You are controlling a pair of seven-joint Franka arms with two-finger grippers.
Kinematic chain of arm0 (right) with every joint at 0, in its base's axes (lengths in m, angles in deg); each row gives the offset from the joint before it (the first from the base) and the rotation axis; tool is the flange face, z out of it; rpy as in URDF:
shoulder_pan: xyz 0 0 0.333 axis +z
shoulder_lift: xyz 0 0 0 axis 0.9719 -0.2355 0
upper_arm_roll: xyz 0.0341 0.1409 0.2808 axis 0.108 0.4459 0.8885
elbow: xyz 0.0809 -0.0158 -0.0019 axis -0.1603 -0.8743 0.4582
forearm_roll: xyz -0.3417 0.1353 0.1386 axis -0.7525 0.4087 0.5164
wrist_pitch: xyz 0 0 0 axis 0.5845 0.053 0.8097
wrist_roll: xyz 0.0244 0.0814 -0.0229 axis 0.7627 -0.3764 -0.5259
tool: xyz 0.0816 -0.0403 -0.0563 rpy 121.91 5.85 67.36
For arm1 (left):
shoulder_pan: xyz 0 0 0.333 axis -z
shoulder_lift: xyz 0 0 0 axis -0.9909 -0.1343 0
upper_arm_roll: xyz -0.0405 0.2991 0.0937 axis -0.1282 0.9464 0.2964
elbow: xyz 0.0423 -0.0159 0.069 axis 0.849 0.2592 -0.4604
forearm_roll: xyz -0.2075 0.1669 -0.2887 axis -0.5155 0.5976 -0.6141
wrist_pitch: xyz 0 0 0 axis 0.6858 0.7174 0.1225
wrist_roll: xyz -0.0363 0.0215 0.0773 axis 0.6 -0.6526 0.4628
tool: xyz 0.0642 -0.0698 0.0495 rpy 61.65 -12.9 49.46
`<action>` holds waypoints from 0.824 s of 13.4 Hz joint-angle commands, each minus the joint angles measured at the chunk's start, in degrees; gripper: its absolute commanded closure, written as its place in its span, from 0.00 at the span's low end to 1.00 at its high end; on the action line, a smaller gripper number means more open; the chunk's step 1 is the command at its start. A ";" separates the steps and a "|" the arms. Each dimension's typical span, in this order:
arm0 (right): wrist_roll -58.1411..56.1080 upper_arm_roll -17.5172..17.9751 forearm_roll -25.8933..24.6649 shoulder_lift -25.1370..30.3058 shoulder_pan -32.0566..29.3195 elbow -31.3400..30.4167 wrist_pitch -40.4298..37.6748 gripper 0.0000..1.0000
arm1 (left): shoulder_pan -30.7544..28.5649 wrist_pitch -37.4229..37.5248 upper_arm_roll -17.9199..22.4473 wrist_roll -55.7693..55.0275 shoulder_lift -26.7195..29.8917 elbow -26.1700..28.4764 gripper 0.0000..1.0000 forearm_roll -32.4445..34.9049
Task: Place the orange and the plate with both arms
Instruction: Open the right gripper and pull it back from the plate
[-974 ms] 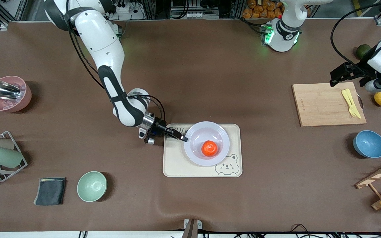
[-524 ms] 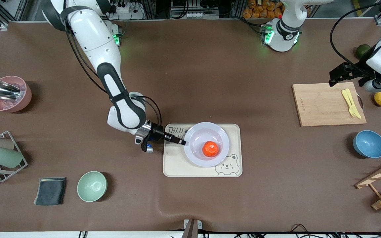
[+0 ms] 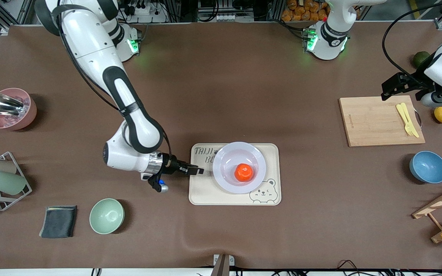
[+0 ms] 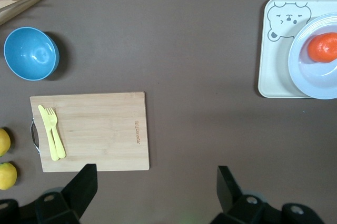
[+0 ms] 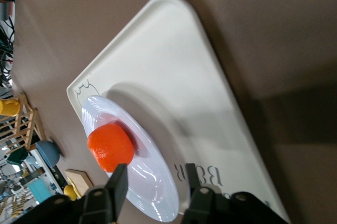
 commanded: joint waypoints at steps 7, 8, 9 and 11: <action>1.31 0.73 -28.14 3.42 -15.55 7.05 -22.25 0.03 | -1.03 -0.05 0.36 -0.08 -0.48 -0.40 0.00 -1.11; 0.35 0.82 -30.52 3.42 -16.95 8.20 -24.18 0.02 | -1.12 -0.05 0.36 -0.08 -0.39 -0.40 0.00 -1.11; -0.26 0.90 -30.89 3.42 -18.36 8.90 -26.11 0.02 | -1.21 -0.05 0.36 -0.08 -0.39 -0.49 0.00 -1.11; -4.02 0.64 -31.42 3.42 -20.03 9.70 -29.20 0.00 | -1.21 -0.05 0.36 -1.21 -0.13 -0.84 0.00 -0.58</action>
